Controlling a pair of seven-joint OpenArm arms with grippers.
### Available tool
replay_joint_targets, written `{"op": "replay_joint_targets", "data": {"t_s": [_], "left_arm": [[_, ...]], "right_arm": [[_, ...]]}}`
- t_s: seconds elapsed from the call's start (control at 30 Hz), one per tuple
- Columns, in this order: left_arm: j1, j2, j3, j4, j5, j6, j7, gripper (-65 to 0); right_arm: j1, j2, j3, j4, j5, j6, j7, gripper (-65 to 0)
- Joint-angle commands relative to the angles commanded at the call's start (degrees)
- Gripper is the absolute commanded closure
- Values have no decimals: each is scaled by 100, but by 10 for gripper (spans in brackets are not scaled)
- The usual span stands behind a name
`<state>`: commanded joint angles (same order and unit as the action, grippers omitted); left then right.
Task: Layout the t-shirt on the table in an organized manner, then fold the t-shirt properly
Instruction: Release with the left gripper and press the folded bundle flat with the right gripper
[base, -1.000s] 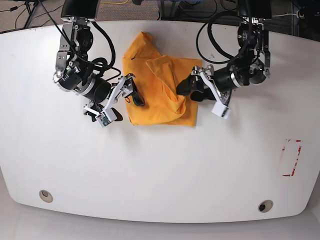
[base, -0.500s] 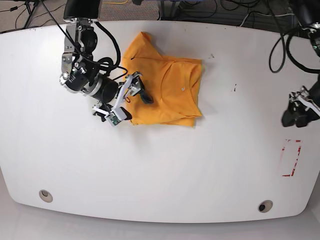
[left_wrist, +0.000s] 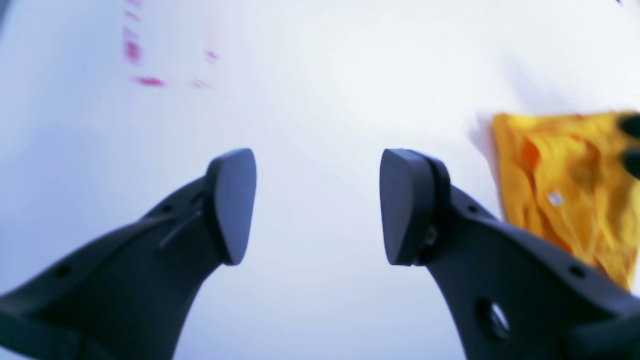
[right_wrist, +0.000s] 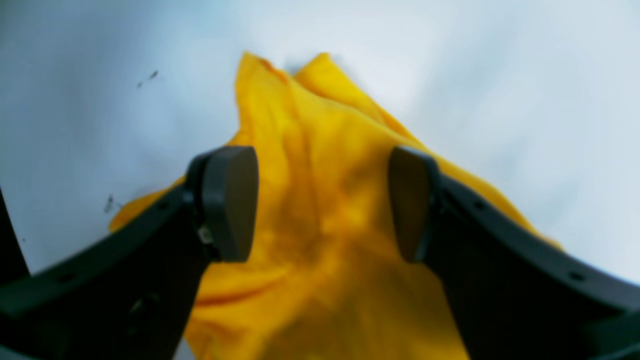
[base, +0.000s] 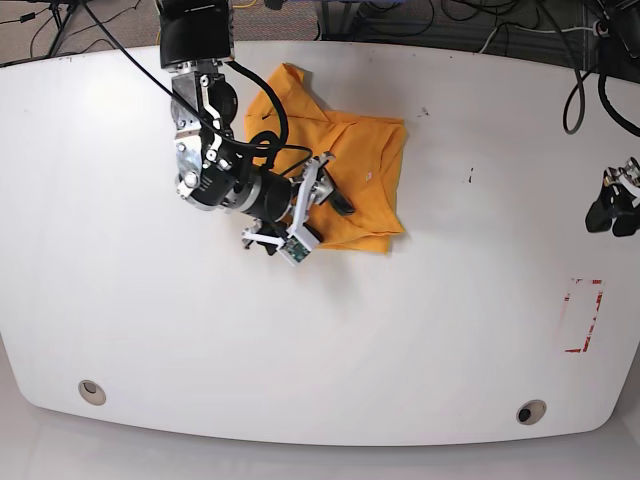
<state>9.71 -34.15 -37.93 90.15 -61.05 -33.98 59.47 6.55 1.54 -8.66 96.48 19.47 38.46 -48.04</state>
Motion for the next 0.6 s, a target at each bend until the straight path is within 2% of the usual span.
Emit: {"op": "replay_joint_targets", "data": {"t_s": [0.07,0.2,0.4,0.5,0.6], "left_arm": [[79,167,-9,0,0,0,0,-367],[220,220,0,9,88,-9,0,-367],[273,246,0,9,246,-18,0,-367],[308,246,0,9,246,-18,0,-367],[334,246,0,9,246,-18,0,-367]], "right_arm": [[132,0,-185,-141,-167,-26,220,-380],[316,9,-290,-695,-580,-26,624,-379],[659,9,-290,-2048,-967,18,1749,-379],[809,44,-290,-2242,-967,18,1925,-379],[844,114,-281,-1820,-967,26,1662,-379]]}}
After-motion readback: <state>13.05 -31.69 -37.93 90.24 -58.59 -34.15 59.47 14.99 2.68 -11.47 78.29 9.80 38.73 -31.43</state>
